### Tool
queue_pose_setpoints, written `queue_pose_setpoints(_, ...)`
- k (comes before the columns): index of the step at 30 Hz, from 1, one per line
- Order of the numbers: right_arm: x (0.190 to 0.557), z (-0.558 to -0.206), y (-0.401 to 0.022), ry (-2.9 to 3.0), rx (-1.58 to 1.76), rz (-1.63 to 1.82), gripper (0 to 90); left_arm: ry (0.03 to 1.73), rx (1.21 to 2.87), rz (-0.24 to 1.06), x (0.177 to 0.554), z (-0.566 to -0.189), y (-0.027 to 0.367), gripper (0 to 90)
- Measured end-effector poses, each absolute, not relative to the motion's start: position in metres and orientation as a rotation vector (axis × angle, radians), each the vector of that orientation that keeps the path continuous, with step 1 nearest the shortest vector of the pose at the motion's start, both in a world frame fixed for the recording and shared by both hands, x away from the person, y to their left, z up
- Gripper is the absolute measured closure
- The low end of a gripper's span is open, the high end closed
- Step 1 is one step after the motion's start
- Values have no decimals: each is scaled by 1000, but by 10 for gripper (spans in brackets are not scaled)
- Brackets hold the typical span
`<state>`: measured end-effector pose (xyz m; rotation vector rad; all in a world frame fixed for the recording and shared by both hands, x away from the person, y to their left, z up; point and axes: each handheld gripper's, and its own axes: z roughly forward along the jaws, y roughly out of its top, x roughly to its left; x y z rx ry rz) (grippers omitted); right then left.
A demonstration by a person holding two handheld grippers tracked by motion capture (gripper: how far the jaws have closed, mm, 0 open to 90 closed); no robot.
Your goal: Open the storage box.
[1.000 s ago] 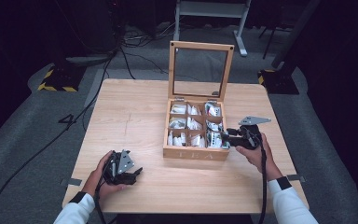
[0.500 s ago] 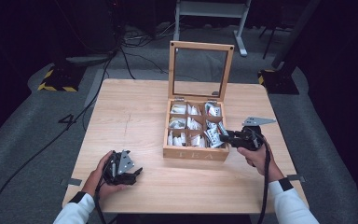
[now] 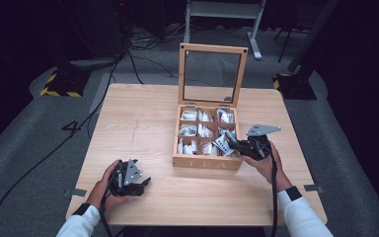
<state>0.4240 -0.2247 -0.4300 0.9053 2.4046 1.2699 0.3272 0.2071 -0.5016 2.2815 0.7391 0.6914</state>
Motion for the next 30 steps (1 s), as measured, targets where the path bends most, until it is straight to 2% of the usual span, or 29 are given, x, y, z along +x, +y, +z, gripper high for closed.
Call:
queue_pose_setpoints(10, 416, -426, -225, 2376, 827, 1239, 887, 784, 2242, 643, 330, -504, 208, 212)
queue_pose_setpoints(22, 413, -422, -232, 2350, 813, 1269, 888, 791, 2240, 648, 330, -504, 209, 198)
queue_pose_setpoints(30, 411, -414, -237, 2316, 805, 1305, 887, 849, 2227, 585, 334, -504, 212, 198)
